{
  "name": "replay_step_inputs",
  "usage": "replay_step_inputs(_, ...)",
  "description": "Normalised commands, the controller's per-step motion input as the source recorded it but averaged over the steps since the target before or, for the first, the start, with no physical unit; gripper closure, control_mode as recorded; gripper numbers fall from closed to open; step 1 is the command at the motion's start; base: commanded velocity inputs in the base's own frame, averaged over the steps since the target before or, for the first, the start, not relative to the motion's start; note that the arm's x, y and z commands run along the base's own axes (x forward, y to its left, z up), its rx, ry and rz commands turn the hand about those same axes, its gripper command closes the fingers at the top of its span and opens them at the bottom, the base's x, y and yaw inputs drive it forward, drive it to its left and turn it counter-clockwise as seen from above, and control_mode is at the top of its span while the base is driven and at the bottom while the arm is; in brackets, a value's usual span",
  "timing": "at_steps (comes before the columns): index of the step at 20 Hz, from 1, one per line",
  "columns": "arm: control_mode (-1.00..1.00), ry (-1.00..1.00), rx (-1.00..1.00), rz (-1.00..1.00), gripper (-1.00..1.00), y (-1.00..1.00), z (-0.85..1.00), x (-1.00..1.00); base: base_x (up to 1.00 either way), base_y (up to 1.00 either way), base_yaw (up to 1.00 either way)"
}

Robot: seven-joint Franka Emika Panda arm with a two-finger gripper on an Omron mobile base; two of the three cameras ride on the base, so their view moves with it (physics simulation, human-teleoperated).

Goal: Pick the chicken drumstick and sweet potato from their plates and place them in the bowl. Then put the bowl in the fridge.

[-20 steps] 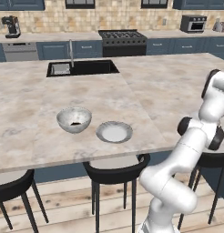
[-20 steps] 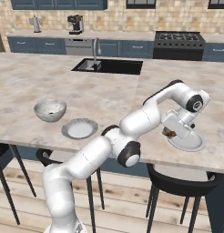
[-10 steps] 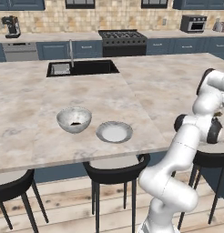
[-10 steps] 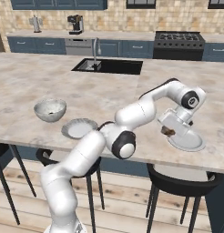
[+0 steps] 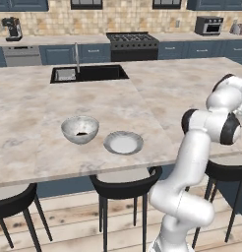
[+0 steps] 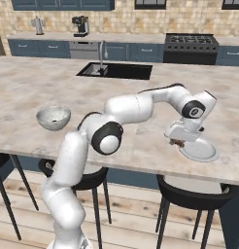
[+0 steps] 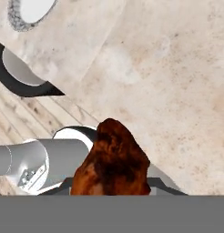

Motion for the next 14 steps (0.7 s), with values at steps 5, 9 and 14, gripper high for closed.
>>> replay_step_inputs(5,-1.00,-0.48,-0.44,0.00,1.00,0.77,-0.20,-0.37,0.00,0.00,0.00)
replay_step_inputs(9,-1.00,-0.31,-0.31,0.00,1.00,0.88,0.00,-0.09,0.00,0.00,0.00)
replay_step_inputs(14,-1.00,-0.01,-0.07,0.00,1.00,0.86,0.38,0.01,0.00,0.00,0.00)
